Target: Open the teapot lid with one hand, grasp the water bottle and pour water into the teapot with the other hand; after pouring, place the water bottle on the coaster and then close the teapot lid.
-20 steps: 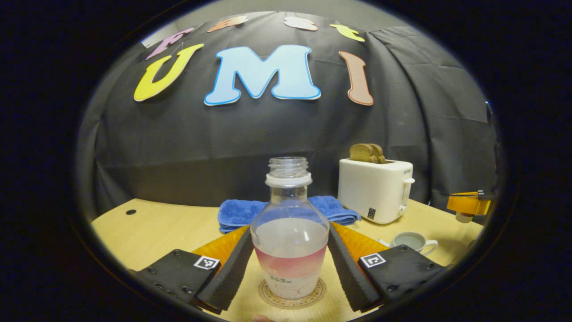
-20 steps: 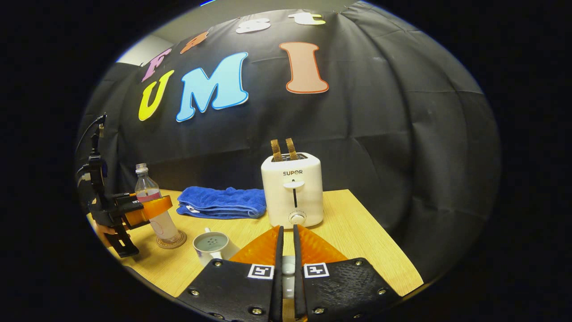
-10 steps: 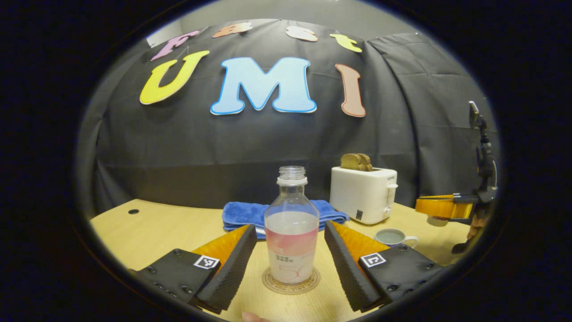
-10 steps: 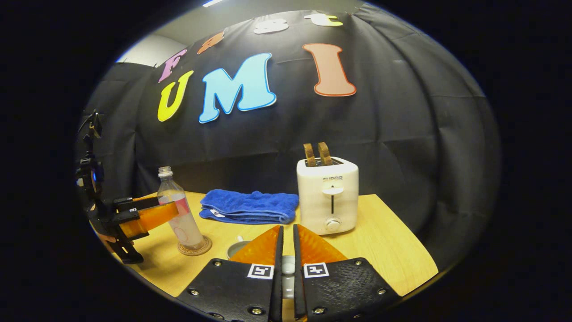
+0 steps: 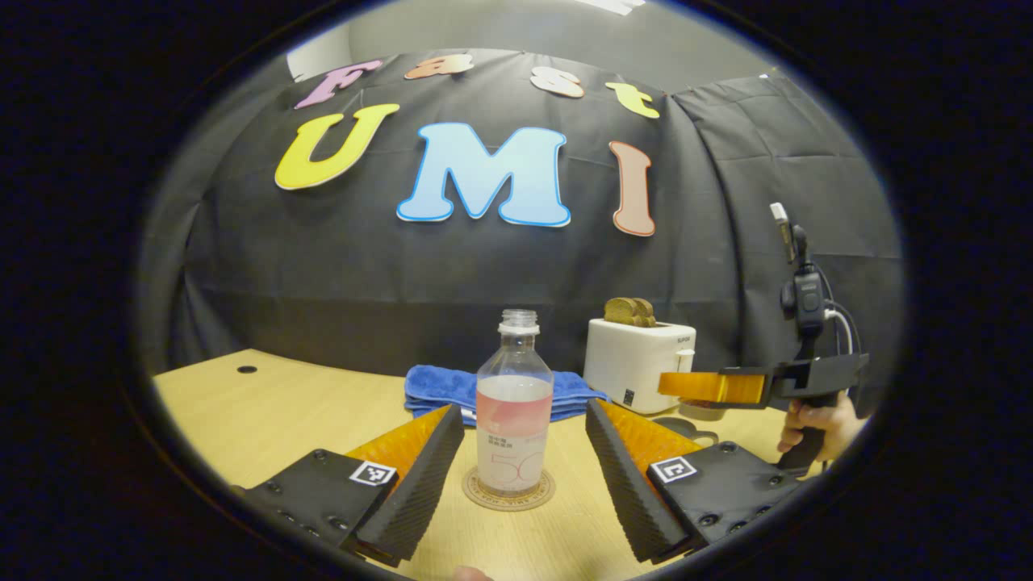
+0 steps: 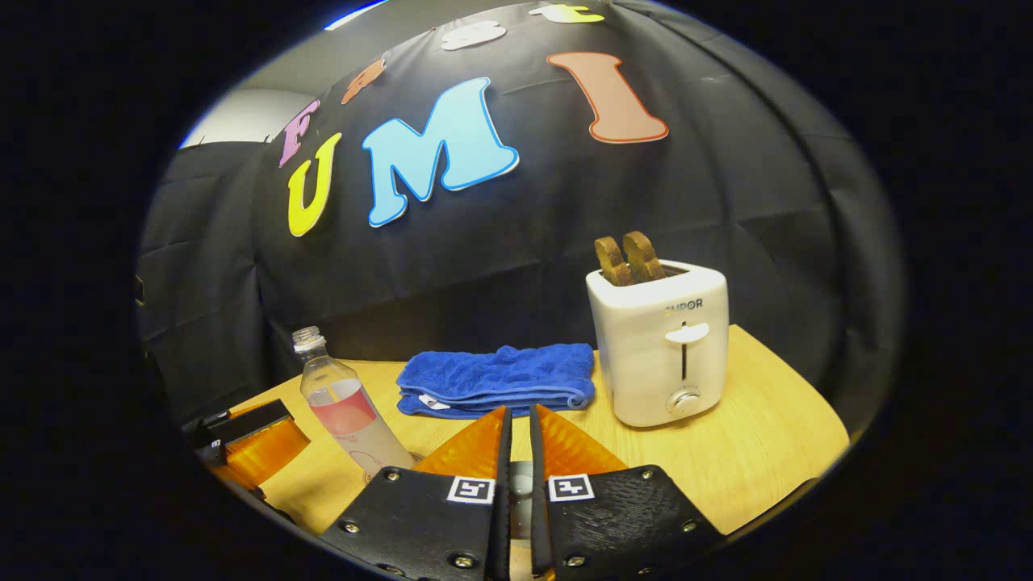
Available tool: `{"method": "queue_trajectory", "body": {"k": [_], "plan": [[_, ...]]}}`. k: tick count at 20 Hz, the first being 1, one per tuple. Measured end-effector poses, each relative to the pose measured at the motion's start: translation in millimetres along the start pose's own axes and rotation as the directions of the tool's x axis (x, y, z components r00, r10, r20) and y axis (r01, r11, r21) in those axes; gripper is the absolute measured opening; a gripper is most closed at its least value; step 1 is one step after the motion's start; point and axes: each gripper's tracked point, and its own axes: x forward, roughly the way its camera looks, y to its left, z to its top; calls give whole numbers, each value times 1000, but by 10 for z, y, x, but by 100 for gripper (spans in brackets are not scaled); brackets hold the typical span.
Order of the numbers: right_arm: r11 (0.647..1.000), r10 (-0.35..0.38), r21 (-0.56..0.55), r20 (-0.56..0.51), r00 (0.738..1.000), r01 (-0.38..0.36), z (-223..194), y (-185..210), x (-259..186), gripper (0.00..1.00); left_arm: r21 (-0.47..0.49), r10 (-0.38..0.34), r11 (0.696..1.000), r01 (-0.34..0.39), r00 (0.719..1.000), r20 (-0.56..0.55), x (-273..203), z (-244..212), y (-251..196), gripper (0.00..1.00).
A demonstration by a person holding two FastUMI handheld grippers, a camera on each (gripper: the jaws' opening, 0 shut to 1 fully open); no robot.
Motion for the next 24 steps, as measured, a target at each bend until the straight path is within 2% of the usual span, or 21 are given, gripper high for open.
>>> {"method": "queue_trajectory", "body": {"k": [3,7,11,17,20,21,22,24], "plan": [[1000,-5,10,-11,1000,5,-69,40,141,10,-14,-6,1000,6,1000,1,-18,13,8,100],[997,-34,-65,14,999,34,-83,16,156,10,-28,-33,999,33,999,-9,-44,14,-70,100],[997,-45,-63,-11,999,44,-188,-26,242,10,-30,-34,999,34,999,-1,-70,47,-95,100],[998,-25,-55,-3,1000,25,-223,-10,219,12,3,-37,999,37,999,-22,-47,-22,-117,100],[994,-44,-100,19,999,46,-150,-24,141,22,12,-32,999,32,999,-31,-44,-54,-103,100],[992,-43,-115,35,998,47,-88,-4,116,23,14,-34,999,34,999,-32,-31,-55,-104,100],[990,-56,-124,41,998,60,-48,-8,69,31,17,-32,999,32,999,-31,-28,-54,-98,100],[991,-70,-109,67,995,77,68,-19,-35,39,22,-30,999,31,999,-32,-40,-70,-92,100]]}}
